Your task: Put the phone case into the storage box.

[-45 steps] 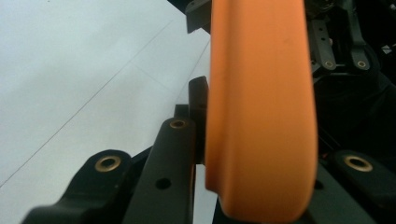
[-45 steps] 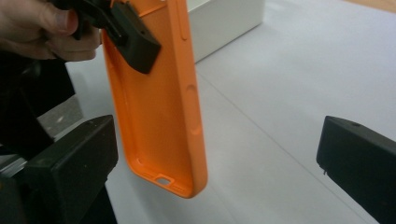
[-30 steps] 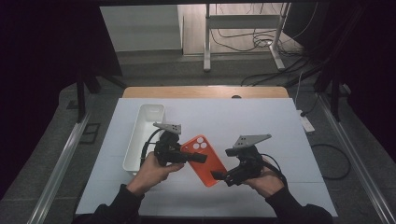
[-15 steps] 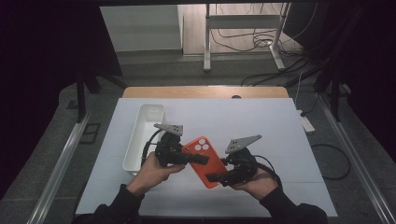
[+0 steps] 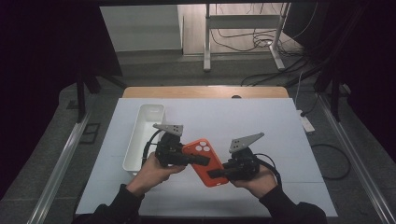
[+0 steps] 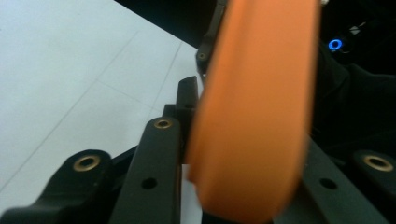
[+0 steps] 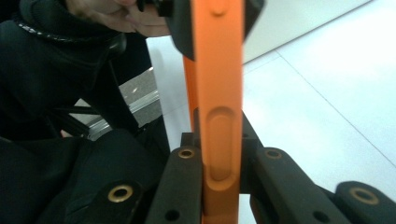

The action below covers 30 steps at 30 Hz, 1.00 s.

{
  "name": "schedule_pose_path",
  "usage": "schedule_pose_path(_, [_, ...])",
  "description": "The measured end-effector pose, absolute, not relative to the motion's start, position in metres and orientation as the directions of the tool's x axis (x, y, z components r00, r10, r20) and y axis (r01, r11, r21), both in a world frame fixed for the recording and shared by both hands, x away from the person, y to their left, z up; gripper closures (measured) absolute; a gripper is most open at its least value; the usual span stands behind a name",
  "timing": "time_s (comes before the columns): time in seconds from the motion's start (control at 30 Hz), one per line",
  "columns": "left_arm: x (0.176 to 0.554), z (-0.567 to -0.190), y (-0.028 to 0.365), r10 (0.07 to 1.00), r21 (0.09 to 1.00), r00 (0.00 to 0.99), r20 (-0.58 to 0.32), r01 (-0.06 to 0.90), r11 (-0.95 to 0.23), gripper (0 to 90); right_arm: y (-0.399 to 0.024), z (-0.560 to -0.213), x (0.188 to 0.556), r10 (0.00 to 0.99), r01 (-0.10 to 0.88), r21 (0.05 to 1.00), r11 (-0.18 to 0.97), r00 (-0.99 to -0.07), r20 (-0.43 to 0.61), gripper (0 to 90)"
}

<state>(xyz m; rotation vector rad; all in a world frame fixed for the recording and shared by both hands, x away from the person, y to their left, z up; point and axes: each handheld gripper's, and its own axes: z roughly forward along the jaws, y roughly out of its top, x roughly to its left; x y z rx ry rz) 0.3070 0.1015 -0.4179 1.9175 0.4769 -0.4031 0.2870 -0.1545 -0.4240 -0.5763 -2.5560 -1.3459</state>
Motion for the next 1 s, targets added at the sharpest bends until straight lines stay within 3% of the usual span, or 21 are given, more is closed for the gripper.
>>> schedule_pose_path(0.27, [0.307, -0.416, 0.103, 0.165, 0.799, 0.863, -0.477, 0.504, -0.328, 67.9, -0.153, -0.421, 0.284, 0.262, 0.407, 0.763, 0.503, -0.913, 0.314, 85.4])
schedule_pose_path(0.6, [0.307, -0.413, 0.109, 0.251, 0.804, 0.855, -0.454, 0.514, -0.299, 52.1, -0.155, -0.418, 0.283, 0.316, 0.407, 0.772, 0.488, -0.907, 0.278, 85.3])
schedule_pose_path(1.0, [0.302, -0.405, 0.107, 0.378, 0.817, 0.856, -0.353, 0.479, -0.321, 19.2, -0.161, -0.415, 0.282, 0.398, 0.391, 0.793, 0.467, -0.894, 0.206, 85.1])
